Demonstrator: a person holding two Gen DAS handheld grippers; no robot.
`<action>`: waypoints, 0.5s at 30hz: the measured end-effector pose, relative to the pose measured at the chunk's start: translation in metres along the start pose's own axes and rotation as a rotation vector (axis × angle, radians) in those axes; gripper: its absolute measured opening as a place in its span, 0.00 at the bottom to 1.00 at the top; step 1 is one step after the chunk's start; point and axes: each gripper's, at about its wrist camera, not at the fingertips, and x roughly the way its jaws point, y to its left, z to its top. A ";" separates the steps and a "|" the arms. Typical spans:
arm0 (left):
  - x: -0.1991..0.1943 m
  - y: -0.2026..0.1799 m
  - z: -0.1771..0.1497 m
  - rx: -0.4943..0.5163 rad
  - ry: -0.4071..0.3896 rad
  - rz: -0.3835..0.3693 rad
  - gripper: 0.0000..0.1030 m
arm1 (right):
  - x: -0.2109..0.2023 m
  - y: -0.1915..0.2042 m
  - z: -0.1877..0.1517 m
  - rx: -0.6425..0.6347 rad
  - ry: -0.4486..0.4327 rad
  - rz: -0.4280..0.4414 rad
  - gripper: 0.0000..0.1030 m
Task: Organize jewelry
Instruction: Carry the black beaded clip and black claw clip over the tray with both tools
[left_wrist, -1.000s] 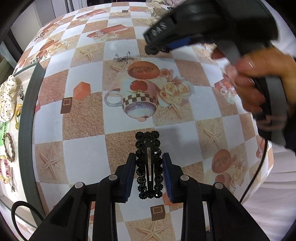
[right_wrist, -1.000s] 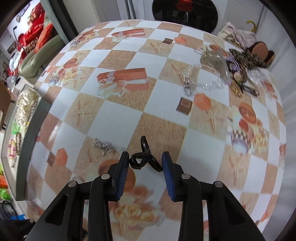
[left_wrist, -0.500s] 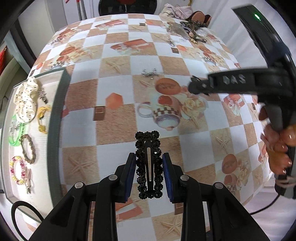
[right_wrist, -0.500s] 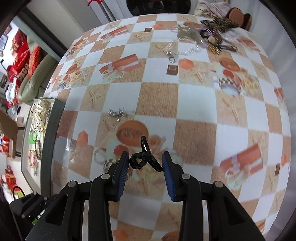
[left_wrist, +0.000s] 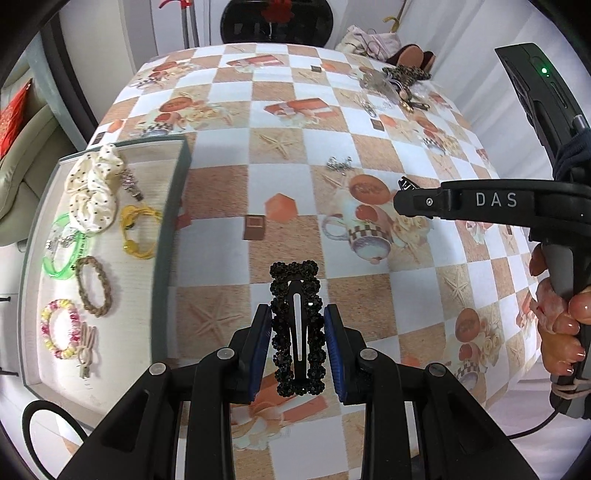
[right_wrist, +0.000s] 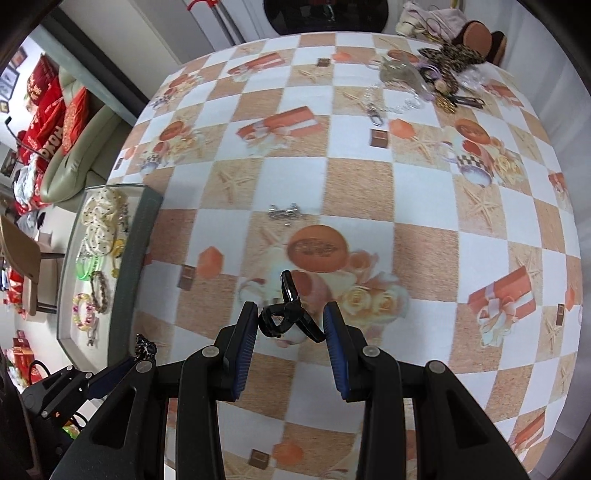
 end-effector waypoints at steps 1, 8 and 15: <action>-0.002 0.003 0.000 -0.005 -0.005 0.000 0.33 | 0.000 0.005 0.001 -0.006 -0.001 0.002 0.39; -0.020 0.033 -0.005 -0.054 -0.044 0.012 0.33 | -0.001 0.040 0.004 -0.052 -0.001 0.017 0.39; -0.038 0.069 -0.013 -0.121 -0.075 0.045 0.33 | -0.002 0.080 0.009 -0.109 0.004 0.038 0.39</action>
